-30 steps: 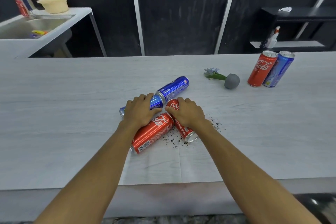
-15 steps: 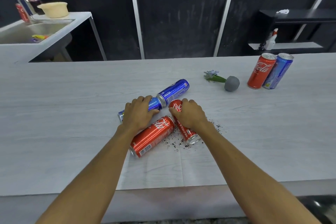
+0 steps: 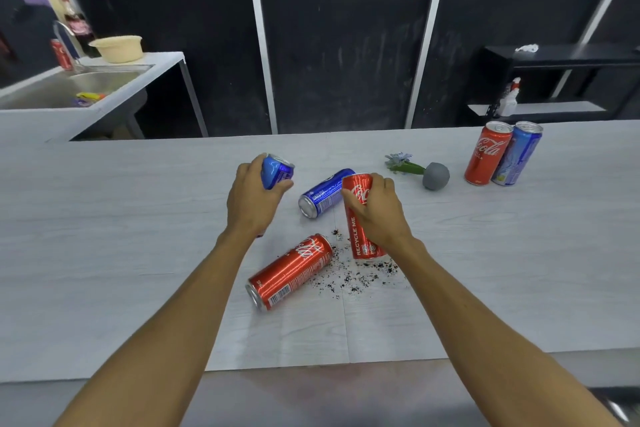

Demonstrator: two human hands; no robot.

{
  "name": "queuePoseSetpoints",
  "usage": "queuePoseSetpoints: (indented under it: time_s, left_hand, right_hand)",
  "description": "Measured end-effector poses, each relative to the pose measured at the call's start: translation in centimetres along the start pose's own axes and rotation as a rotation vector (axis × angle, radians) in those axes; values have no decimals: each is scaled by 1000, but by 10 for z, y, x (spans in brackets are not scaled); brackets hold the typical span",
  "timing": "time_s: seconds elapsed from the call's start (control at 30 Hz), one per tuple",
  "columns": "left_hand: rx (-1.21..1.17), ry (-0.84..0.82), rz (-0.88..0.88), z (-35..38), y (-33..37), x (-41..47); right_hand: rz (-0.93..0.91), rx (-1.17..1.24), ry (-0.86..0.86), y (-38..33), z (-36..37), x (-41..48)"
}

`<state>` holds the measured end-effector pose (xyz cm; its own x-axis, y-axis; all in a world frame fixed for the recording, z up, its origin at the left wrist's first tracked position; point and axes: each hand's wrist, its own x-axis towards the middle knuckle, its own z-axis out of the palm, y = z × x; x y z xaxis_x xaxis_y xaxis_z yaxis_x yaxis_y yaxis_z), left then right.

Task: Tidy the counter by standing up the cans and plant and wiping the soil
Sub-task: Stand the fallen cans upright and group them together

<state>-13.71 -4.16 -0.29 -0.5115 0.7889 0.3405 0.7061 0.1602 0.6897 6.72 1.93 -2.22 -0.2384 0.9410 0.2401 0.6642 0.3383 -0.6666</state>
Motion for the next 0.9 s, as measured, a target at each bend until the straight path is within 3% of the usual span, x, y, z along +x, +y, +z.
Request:
queuePoseSetpoints:
  time_s: [0.3,0.9]
  left_hand:
    - [-251,29,109,20,71,2]
    - [-406,-329,212,181,200,-43]
  right_hand:
    - [-12,115,190,14,-44,4]
    - [232,155,433,145,-141,2]
